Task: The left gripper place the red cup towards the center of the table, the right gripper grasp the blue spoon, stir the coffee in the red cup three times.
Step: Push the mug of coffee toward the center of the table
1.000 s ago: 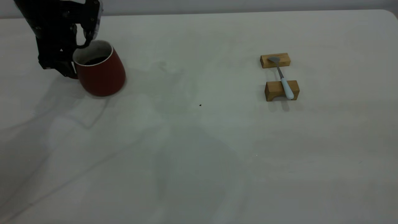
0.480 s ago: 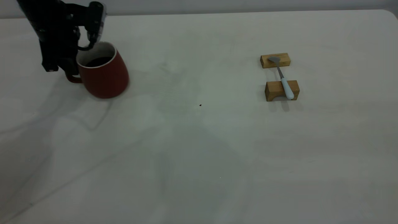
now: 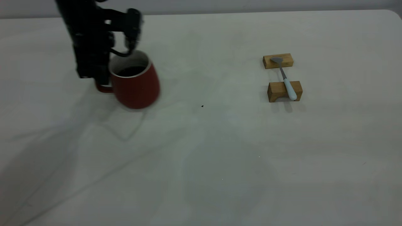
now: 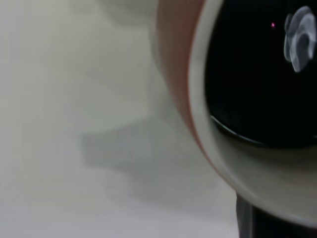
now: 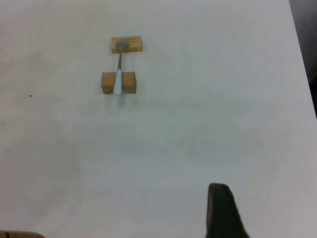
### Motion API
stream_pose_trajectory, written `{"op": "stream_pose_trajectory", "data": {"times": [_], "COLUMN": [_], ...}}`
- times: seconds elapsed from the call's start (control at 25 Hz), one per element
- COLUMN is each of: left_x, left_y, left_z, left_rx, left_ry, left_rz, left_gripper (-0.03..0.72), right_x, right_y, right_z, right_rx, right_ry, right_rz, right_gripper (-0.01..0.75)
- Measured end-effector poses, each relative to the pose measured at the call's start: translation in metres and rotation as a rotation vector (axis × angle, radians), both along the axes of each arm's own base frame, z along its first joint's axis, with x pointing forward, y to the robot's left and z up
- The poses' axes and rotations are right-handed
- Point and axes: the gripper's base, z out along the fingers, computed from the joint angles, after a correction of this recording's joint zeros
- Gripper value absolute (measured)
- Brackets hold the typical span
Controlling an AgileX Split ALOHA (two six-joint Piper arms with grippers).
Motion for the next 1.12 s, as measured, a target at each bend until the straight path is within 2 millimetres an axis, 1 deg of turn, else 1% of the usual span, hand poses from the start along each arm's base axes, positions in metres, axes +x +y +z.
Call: {"op": "stream_pose_trajectory", "data": {"times": [0.28, 0.48, 0.56, 0.84, 0.96, 1.12], "left_x": [-0.012, -0.018, -0.02, -0.021, -0.021, -0.021], "left_y": [-0.043, -0.064, -0.069, -0.072, -0.073, -0.073], "left_z": [0.0, 0.0, 0.0, 0.0, 0.0, 0.0], "left_rx": [-0.005, -0.016, -0.018, -0.017, -0.011, -0.013], "left_ry": [-0.013, -0.037, -0.041, -0.047, -0.048, -0.049], "left_rz": [-0.058, -0.106, -0.117, -0.105, -0.111, -0.11], "left_gripper": [0.201, 0.2, 0.2, 0.206, 0.255, 0.387], "right_x": [0.0, 0.0, 0.0, 0.0, 0.0, 0.0], "right_y": [0.0, 0.0, 0.0, 0.0, 0.0, 0.0], "right_z": [0.0, 0.0, 0.0, 0.0, 0.0, 0.0], "right_rx": [-0.001, -0.001, -0.001, -0.001, -0.001, -0.001], "right_ry": [0.0, 0.0, 0.0, 0.0, 0.0, 0.0], "right_rz": [0.0, 0.0, 0.0, 0.0, 0.0, 0.0], "right_gripper": [0.493, 0.493, 0.493, 0.493, 0.493, 0.493]}}
